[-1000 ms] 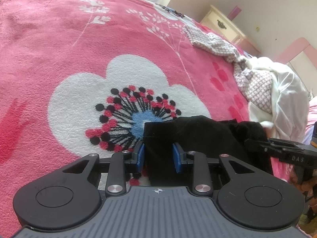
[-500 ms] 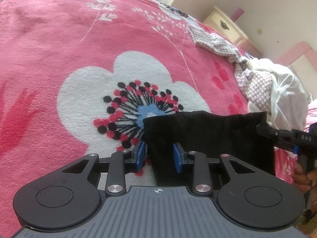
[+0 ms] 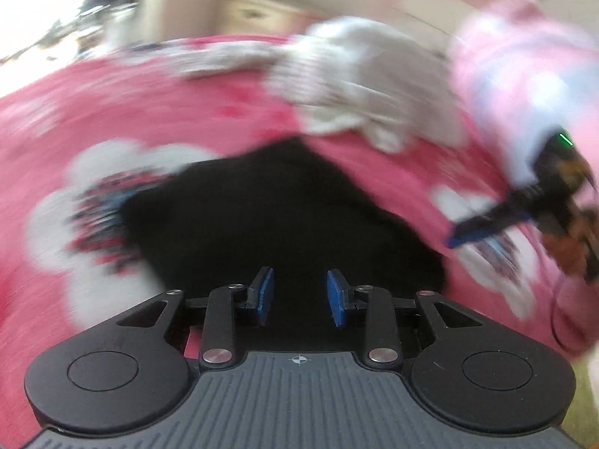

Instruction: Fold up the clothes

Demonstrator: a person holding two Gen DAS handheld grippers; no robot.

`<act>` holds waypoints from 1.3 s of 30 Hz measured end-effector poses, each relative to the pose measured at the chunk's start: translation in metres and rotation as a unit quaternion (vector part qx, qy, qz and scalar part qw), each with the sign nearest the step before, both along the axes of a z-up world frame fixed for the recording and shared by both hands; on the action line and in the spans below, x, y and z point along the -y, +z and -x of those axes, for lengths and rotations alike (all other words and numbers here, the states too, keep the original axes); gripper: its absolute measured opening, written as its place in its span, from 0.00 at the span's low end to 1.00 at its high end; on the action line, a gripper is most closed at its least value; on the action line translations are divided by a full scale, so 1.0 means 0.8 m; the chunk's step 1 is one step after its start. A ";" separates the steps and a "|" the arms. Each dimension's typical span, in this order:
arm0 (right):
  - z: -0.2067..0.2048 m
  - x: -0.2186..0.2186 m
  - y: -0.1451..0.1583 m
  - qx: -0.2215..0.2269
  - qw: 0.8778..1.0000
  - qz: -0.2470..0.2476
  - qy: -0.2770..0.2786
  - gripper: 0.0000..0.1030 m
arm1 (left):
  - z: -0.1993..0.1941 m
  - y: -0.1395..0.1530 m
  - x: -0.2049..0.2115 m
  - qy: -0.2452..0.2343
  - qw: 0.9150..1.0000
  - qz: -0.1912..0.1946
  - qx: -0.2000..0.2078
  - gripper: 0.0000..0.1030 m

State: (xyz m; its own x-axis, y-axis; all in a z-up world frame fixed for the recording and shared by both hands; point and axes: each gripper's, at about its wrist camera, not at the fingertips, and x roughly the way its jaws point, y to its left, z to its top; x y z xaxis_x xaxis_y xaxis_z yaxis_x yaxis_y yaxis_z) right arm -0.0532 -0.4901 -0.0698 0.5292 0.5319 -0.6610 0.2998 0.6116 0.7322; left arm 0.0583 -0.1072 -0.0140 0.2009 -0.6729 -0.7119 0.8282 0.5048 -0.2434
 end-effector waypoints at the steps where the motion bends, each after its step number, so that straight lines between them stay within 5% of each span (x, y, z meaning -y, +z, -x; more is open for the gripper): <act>1: 0.008 0.002 -0.006 -0.008 1.000 -0.021 -0.014 0.51 | 0.013 -0.004 0.017 -0.023 1.000 -0.004 0.005 0.30; 8: 0.010 0.011 -0.037 -0.032 0.993 -0.098 -0.054 0.50 | 0.079 -0.031 0.115 -0.123 0.989 -0.050 0.064 0.30; 20: -0.005 0.015 -0.071 -0.041 0.983 -0.166 -0.063 0.51 | 0.114 -0.057 0.176 -0.159 0.976 -0.092 0.116 0.30; 25: -0.010 0.011 -0.075 -0.033 0.979 -0.192 -0.059 0.51 | 0.109 -0.062 0.181 -0.144 0.980 -0.093 0.105 0.29; 28: -0.012 0.012 -0.074 -0.028 0.977 -0.203 -0.062 0.51 | 0.105 -0.060 0.177 -0.136 0.983 -0.080 0.091 0.19; 30: -0.011 0.016 -0.072 -0.028 0.978 -0.198 -0.064 0.51 | 0.104 -0.058 0.173 -0.133 0.985 -0.069 0.086 0.11; 39: -0.008 0.033 -0.035 -0.005 0.989 -0.136 -0.054 0.51 | 0.076 -0.056 0.155 -0.094 0.995 -0.035 0.008 0.10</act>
